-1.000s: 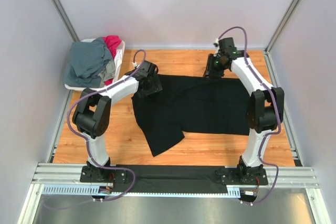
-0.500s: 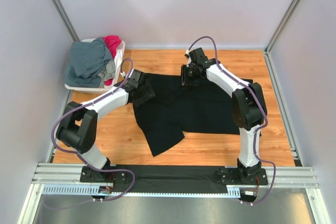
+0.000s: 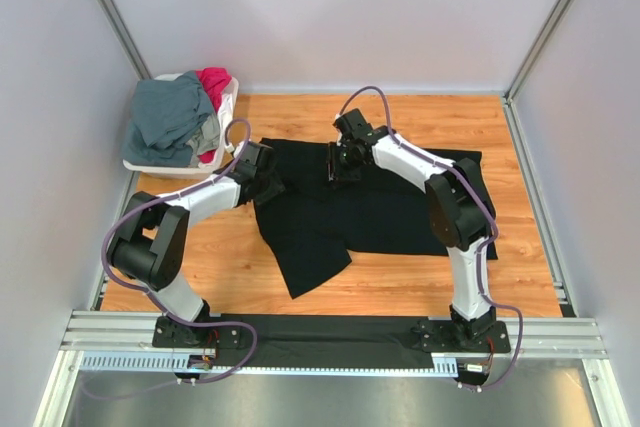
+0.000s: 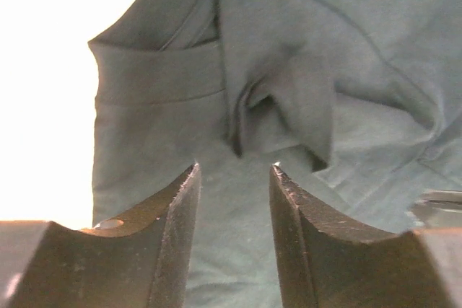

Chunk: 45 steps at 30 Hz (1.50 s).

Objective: Fold and stack the t-shirts
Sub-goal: Fold the tshirt

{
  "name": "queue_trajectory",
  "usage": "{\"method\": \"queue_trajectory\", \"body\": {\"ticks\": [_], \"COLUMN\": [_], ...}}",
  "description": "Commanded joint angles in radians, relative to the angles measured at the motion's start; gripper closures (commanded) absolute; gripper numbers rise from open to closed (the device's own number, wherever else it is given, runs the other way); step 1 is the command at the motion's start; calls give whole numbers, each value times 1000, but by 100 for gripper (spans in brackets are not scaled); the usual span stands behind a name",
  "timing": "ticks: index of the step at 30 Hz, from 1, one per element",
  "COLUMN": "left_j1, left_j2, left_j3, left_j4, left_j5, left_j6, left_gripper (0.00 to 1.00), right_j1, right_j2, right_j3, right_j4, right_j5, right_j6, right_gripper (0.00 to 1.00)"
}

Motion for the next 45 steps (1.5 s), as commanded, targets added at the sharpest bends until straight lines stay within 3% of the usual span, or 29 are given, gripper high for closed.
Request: {"method": "queue_trajectory", "body": {"ticks": [1,6,11,19,29,45], "left_j1": [2,2,2,2,2,2], "left_j2": [5,25,55,66,72,97], "left_j3": [-16,-27,0,2,10,33], "left_j4": [137,223,223,221,202,209], "left_j5": [14,32,17,9,8,19], "left_j6": [61,97,143,157,168,185], "left_gripper": [51,52,53,59,64,71], "right_j1": [11,37,55,55,58,64], "right_j2": [7,-7,18,39,55,81], "right_j3": [-24,-79,-63,-52,-44,10], "right_j4": [24,43,49,64,84,71], "right_j5": [15,17,21,31,55,40], "right_j6": [66,87,98,118,124,119], "right_gripper": [64,61,55,55,66,67]}}
